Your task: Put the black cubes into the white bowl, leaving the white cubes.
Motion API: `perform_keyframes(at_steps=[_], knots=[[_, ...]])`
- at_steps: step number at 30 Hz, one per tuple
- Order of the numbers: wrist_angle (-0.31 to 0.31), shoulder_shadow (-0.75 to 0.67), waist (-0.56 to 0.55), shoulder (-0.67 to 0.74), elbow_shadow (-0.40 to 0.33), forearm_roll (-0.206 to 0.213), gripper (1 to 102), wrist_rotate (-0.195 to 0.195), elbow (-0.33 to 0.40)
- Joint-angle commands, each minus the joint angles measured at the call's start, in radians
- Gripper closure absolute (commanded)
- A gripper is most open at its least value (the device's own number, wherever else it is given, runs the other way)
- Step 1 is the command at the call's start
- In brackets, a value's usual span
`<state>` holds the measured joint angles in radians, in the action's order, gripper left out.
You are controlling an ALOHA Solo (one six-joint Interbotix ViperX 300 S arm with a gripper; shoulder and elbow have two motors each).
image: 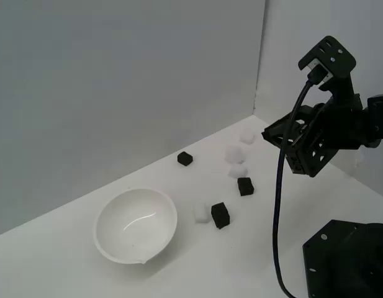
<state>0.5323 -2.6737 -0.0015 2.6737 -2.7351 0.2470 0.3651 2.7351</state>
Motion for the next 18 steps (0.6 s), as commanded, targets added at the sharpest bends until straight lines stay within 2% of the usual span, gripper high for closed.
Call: perform_keyframes(at_steps=[1,18], knots=[[0.064,-0.801,-0.037,0.801,-0.084,0.011,100,0.012,0.089],[0.064,-0.801,-0.037,0.801,-0.086,0.011,100,0.012,0.091]])
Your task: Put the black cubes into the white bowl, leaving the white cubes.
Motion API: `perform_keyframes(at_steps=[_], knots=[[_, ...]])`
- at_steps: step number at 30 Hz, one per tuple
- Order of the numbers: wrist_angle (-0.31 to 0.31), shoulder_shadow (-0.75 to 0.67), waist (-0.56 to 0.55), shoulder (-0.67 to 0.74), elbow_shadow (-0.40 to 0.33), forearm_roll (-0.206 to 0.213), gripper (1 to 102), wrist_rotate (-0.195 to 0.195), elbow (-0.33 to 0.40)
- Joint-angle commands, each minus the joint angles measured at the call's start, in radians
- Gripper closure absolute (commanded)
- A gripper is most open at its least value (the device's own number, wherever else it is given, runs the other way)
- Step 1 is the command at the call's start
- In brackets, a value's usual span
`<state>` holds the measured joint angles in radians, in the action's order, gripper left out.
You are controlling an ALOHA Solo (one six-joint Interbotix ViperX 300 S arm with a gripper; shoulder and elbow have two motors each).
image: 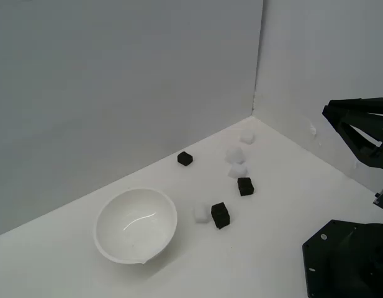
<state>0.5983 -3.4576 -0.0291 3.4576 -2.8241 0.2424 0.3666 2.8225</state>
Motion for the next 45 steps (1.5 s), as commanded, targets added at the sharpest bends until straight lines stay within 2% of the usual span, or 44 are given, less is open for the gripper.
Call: perform_keyframes(at_steps=[1,16,19,24,28,31,35,42,43,45], knots=[[-0.002,-0.017,-0.009,0.017,0.003,0.015,100,0.011,0.003],[-0.005,-0.005,-0.009,0.008,0.034,0.023,100,0.005,-0.032],[-0.014,0.048,-0.006,-0.046,0.055,0.023,100,0.002,-0.046],[-0.017,0.183,0.003,-0.181,0.124,0.023,100,-0.015,-0.115],[-0.006,0.313,0.006,-0.313,0.202,0.023,100,-0.071,-0.198],[0.048,0.43,0.006,-0.431,0.255,0.023,100,-0.155,-0.25],[0.167,0.586,0.006,-0.584,0.311,0.023,100,-0.227,-0.308],[0.304,0.811,0.002,-0.81,0.368,0.044,98,-0.235,-0.365],[0.311,0.838,-0.002,-0.836,0.37,0.054,95,-0.235,-0.367],[0.314,0.884,-0.015,-0.881,0.367,0.074,81,-0.235,-0.365]])
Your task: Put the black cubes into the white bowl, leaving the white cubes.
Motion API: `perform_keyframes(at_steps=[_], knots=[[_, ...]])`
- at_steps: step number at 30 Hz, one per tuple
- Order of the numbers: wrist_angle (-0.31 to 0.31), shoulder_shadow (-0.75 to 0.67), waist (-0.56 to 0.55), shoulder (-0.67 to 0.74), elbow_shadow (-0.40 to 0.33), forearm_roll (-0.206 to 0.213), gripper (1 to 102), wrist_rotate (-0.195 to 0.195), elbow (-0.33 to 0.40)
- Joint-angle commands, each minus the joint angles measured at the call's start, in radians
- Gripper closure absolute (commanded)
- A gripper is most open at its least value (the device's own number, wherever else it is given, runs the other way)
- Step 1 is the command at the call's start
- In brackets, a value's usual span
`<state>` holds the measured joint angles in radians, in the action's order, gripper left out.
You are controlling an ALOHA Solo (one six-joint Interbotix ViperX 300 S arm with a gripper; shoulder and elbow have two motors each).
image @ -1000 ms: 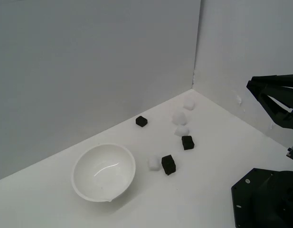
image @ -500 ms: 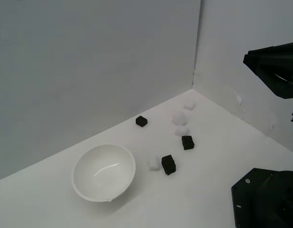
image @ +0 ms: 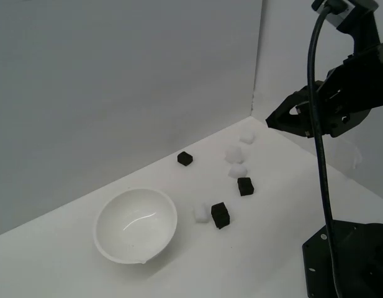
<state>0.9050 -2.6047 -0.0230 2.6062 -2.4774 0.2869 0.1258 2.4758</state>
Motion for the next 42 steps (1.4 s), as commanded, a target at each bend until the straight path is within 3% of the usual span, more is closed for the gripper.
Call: perform_keyframes(at_steps=[1,5,7,22,33,42], knots=[[0.008,0.051,-0.032,-0.049,0.017,0.037,71,0.006,-0.015],[0.002,0.146,-0.072,-0.144,0.012,0.08,32,0.006,-0.011],[-0.015,0.195,-0.075,-0.192,0.006,0.087,23,0.006,-0.003],[-0.295,0.38,-0.08,-0.379,-0.153,0.078,23,0.015,0.156],[-0.348,0.569,-0.067,-0.569,-0.146,0.018,23,0.026,0.152],[-0.357,0.649,-0.005,-0.647,-0.132,0.009,23,0.075,0.138]])
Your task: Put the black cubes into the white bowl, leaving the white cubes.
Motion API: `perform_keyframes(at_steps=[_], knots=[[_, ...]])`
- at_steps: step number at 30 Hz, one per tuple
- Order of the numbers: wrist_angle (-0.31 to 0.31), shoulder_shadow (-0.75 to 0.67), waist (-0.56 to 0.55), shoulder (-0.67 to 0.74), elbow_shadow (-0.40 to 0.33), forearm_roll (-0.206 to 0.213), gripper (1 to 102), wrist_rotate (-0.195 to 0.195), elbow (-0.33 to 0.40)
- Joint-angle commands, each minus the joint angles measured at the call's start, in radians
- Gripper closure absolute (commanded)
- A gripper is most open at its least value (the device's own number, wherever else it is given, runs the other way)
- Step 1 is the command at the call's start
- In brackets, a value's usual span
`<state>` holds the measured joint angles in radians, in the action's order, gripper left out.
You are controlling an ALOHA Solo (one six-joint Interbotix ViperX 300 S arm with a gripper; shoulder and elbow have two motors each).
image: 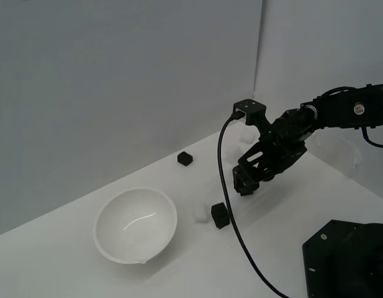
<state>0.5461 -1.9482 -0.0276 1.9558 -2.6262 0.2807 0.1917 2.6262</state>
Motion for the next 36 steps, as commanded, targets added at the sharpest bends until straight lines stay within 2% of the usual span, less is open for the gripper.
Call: perform_keyframes(at_steps=[1,8,18,20,24,27,31,36], knots=[[0.002,0.0,0.002,-0.005,0.02,0.015,23,0.011,-0.015],[0.0,0.074,0.005,-0.078,0.046,0.015,23,0.032,-0.044],[-0.011,0.138,0.002,-0.147,0.066,0.015,24,0.037,-0.064],[-0.011,0.141,0.002,-0.15,0.066,0.015,34,0.037,-0.064],[-0.009,0.138,0.002,-0.146,0.066,0.015,73,0.037,-0.063],[0.0,0.132,0.002,-0.141,0.066,0.015,81,0.037,-0.064],[0.023,0.121,0.002,-0.13,0.071,0.015,101,0.037,-0.069],[0.064,0.058,0.002,-0.063,0.078,0.015,100,0.037,-0.075]])
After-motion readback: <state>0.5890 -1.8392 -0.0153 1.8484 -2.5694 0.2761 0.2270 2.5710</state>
